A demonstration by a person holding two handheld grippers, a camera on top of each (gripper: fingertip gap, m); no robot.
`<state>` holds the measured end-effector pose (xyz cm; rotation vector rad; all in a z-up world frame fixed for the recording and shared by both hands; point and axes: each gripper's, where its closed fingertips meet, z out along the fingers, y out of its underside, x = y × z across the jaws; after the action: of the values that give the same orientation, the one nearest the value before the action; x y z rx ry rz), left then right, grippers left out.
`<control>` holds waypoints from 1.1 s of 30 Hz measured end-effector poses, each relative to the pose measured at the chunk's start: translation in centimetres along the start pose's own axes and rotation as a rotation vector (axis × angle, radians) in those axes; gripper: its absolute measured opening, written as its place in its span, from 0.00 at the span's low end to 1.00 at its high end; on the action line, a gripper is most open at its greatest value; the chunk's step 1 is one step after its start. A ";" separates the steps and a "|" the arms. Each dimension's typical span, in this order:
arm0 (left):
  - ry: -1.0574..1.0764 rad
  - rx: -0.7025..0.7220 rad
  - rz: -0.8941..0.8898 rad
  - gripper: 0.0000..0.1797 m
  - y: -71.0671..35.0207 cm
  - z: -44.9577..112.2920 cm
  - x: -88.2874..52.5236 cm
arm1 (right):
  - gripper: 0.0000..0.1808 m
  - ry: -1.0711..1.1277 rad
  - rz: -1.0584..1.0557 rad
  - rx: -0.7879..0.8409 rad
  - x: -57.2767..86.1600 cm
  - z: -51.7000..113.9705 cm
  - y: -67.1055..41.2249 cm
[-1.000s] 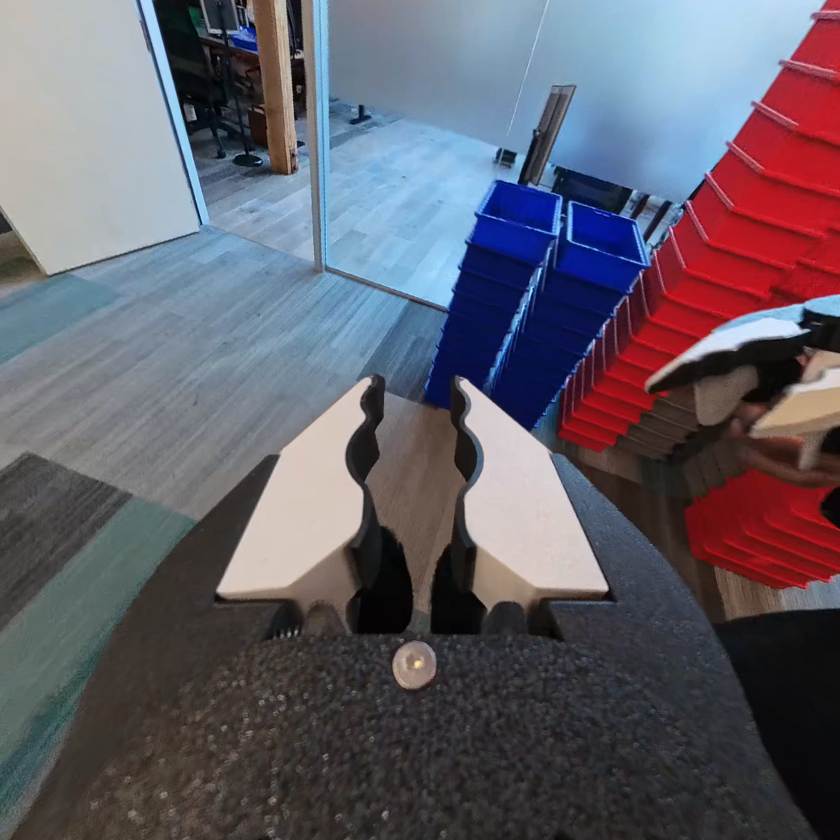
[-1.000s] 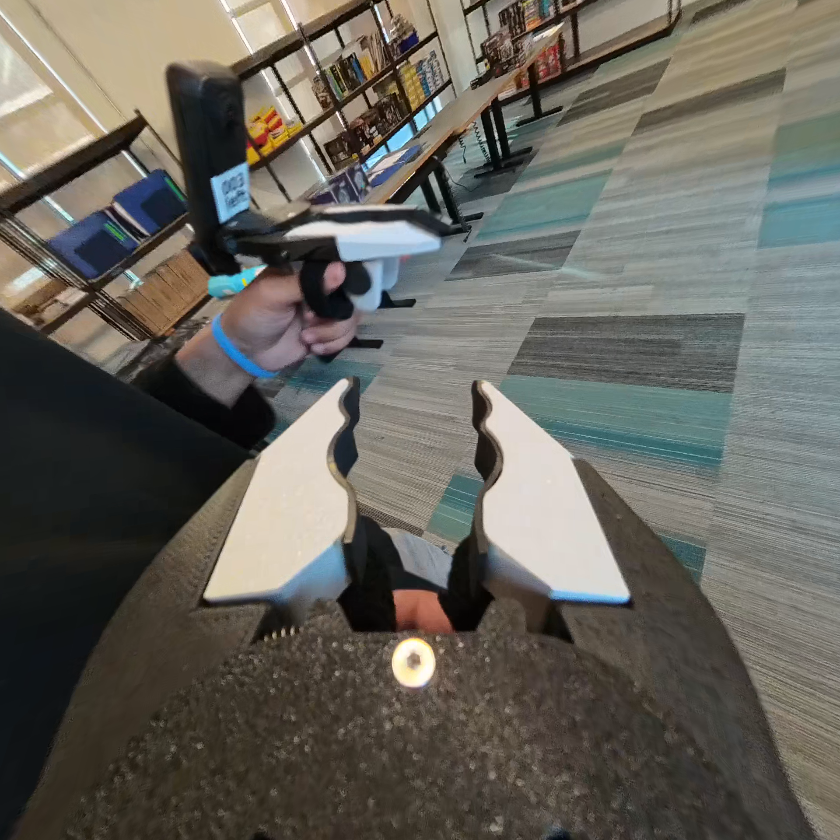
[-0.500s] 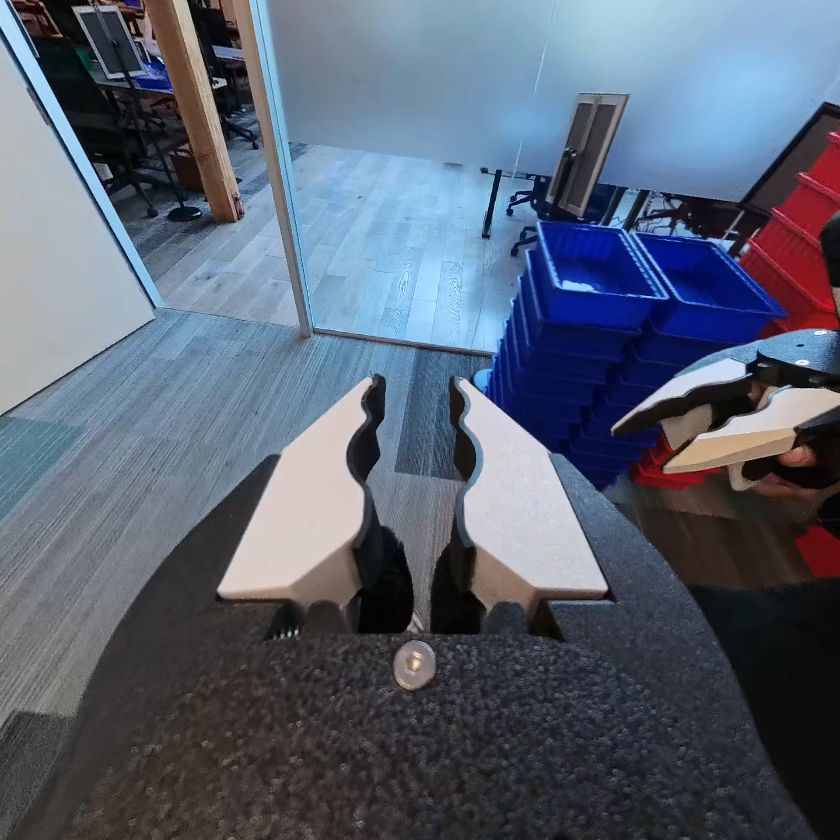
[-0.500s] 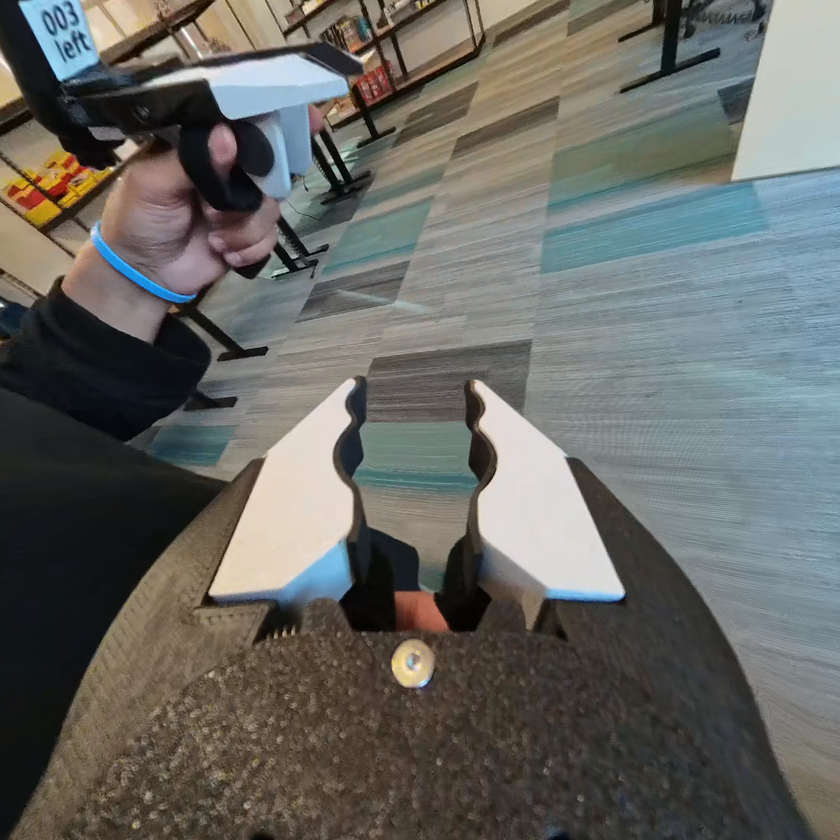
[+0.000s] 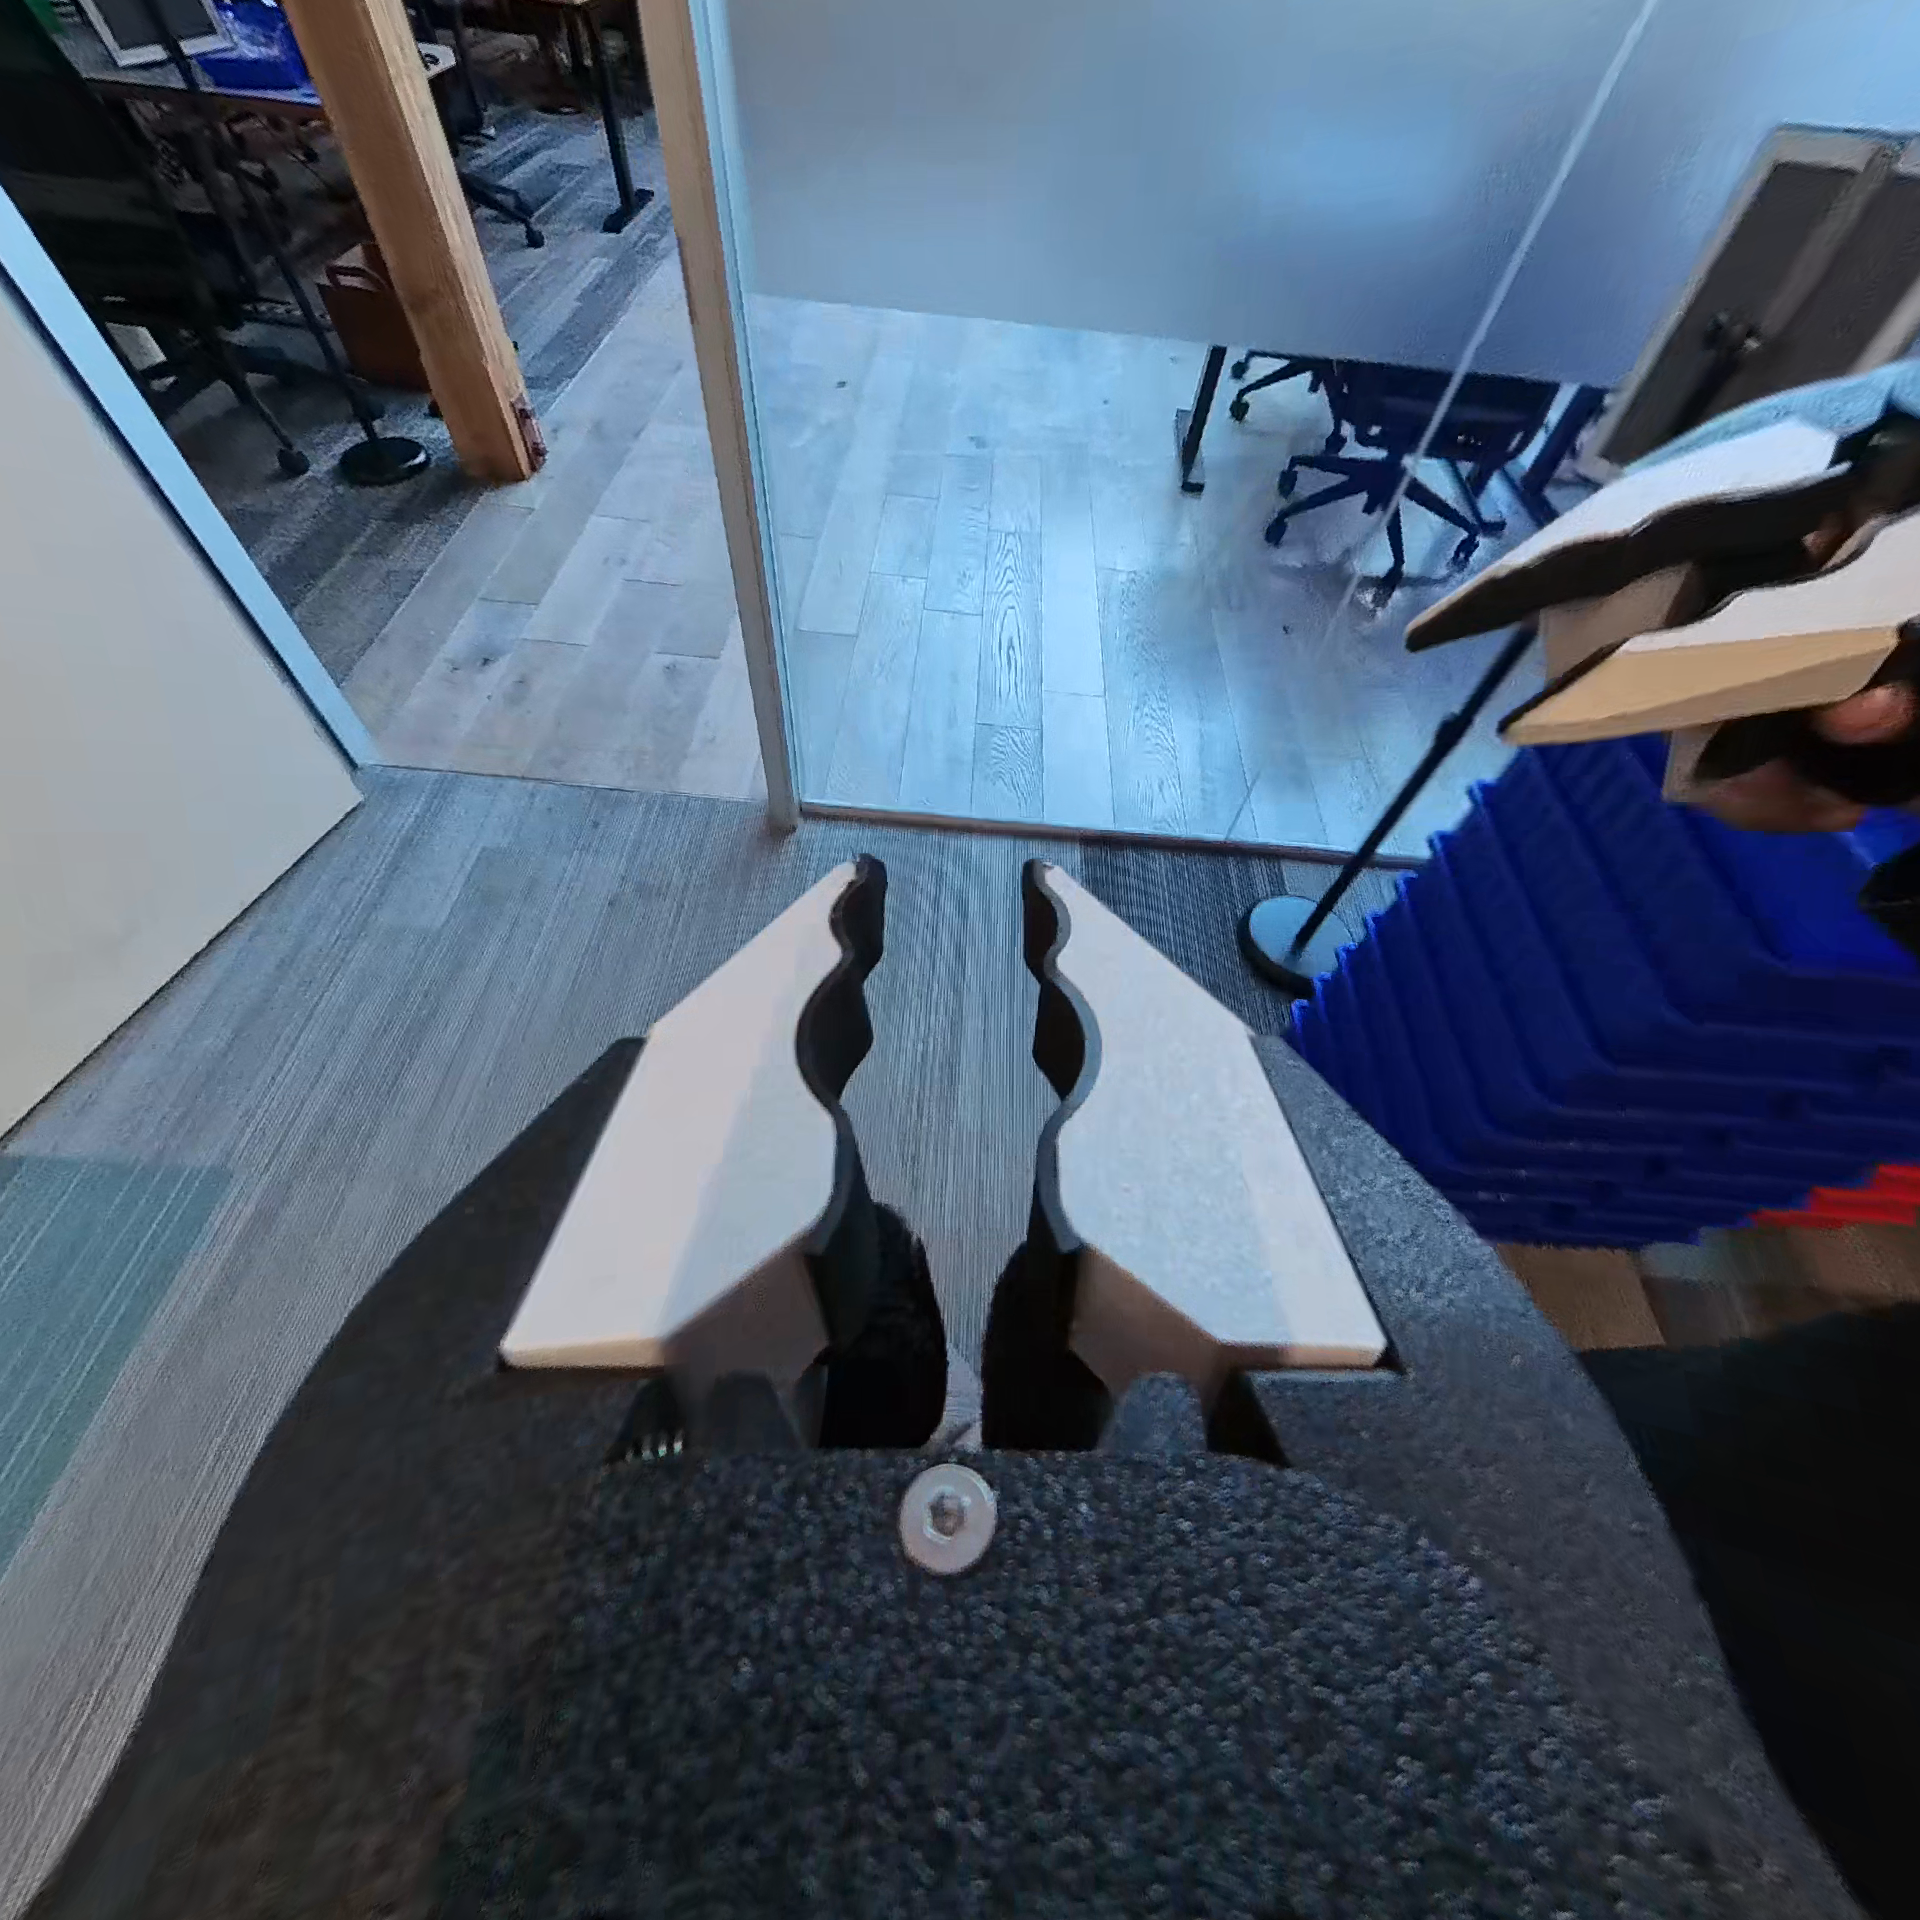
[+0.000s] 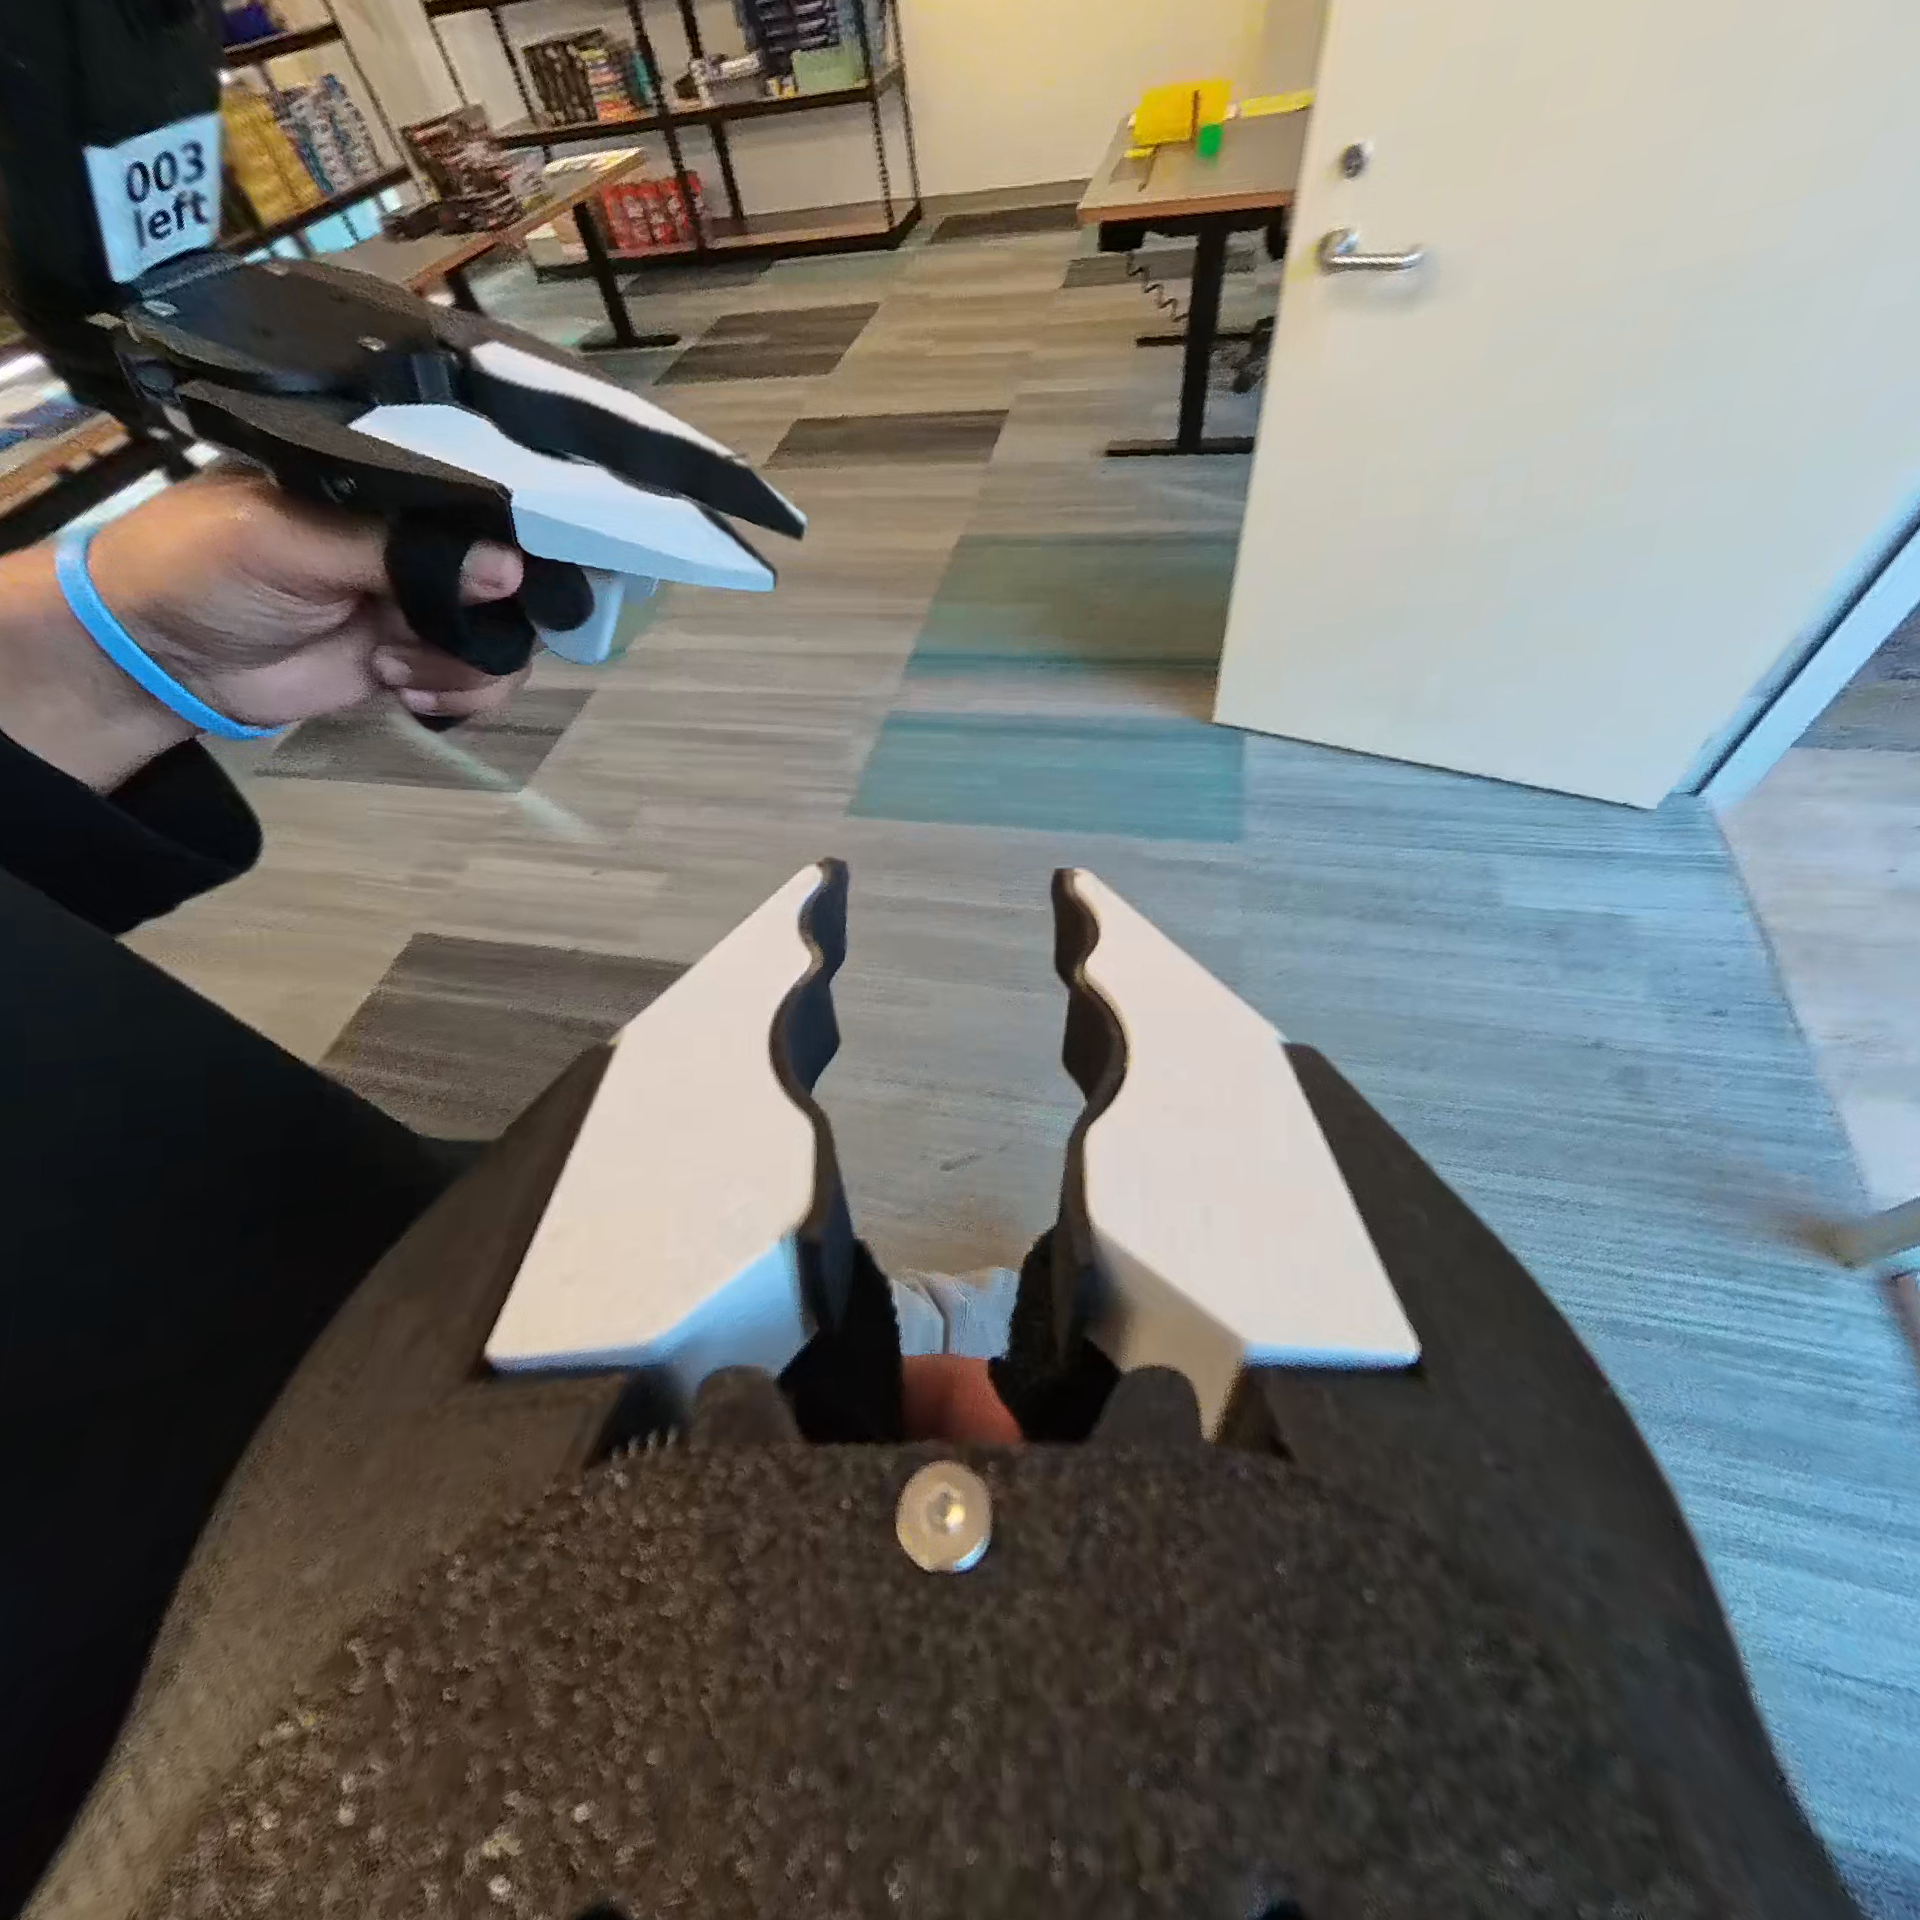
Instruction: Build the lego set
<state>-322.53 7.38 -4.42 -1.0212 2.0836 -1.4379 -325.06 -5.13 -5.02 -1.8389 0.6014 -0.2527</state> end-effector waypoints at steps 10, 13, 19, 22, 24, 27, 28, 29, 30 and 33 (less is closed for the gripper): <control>0.118 0.087 -0.034 0.14 -17.6 28.8 -26.0 | 0.21 0.036 0.121 -0.008 31.3 17.2 -10.6; 0.132 0.076 0.003 0.13 -23.1 36.6 -32.6 | 0.21 0.111 0.076 -0.059 41.0 19.5 -12.5; 0.168 0.090 0.081 0.14 -29.7 54.2 -43.8 | 0.21 0.151 0.180 -0.016 61.9 27.9 -14.0; 0.151 0.054 0.076 0.13 -31.7 63.7 -49.7 | 0.21 0.148 0.196 -0.006 72.8 33.6 -16.0; 0.147 0.032 0.046 0.13 -33.6 69.6 -53.5 | 0.21 0.131 0.179 0.011 79.5 37.1 -18.4; 0.174 0.015 -0.033 0.14 -38.1 77.1 -58.7 | 0.21 0.101 0.155 0.015 89.2 41.5 -23.1; 0.191 0.017 -0.055 0.14 -39.8 79.2 -60.4 | 0.21 0.091 0.148 0.019 92.4 42.9 -24.6; 0.191 0.009 -0.064 0.14 -41.2 81.2 -62.3 | 0.21 0.079 0.147 -0.006 95.2 44.3 -25.7; 0.172 0.001 -0.060 0.14 -42.5 83.3 -64.6 | 0.21 0.070 0.138 -0.038 98.2 45.6 -26.7; 0.134 0.006 -0.042 0.14 -45.7 90.1 -70.7 | 0.21 0.081 0.043 -0.096 106.8 49.0 -29.4</control>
<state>-199.72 -4.09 -2.16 -0.9967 2.1610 -1.5717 -204.26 -13.21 -7.46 -1.9126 0.7188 -0.2747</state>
